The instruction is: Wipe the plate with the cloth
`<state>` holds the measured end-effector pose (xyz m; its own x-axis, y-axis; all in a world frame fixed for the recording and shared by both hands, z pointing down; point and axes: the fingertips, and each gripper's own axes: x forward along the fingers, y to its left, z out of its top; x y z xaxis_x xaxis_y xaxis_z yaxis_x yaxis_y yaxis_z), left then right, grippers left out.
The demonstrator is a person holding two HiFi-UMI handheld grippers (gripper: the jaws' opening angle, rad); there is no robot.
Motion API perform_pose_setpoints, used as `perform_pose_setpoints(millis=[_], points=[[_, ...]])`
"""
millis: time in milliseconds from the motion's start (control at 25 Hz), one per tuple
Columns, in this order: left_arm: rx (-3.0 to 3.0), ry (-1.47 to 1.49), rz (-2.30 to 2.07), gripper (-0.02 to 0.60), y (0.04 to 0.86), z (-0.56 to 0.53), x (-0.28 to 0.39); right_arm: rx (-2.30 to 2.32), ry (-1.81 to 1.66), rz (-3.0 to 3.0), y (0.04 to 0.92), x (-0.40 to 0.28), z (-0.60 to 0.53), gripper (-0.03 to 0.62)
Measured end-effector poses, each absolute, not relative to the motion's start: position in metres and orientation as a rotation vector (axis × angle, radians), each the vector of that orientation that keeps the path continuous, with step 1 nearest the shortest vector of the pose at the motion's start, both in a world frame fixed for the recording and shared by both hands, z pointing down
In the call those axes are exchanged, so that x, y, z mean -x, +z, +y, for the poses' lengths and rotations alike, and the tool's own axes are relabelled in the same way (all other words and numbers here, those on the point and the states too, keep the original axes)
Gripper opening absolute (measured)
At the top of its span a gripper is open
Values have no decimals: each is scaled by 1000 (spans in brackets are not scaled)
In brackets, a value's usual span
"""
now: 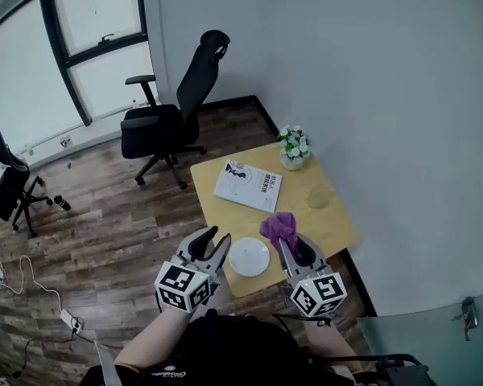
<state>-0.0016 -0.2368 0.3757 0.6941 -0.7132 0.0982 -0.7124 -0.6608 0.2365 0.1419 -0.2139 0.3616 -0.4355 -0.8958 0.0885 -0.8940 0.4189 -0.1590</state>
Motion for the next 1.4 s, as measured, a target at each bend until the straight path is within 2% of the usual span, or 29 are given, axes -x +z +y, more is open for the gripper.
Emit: perform_pose_setpoints(millis=[360,1400], points=[[-2680,-29,-1141,140,361,-230,1,1618,-226,2620,342,-134,-202,95],[-2650,22,-1114,140,381,-231,-2,1641,-269,2640,359,-137,-207,94]])
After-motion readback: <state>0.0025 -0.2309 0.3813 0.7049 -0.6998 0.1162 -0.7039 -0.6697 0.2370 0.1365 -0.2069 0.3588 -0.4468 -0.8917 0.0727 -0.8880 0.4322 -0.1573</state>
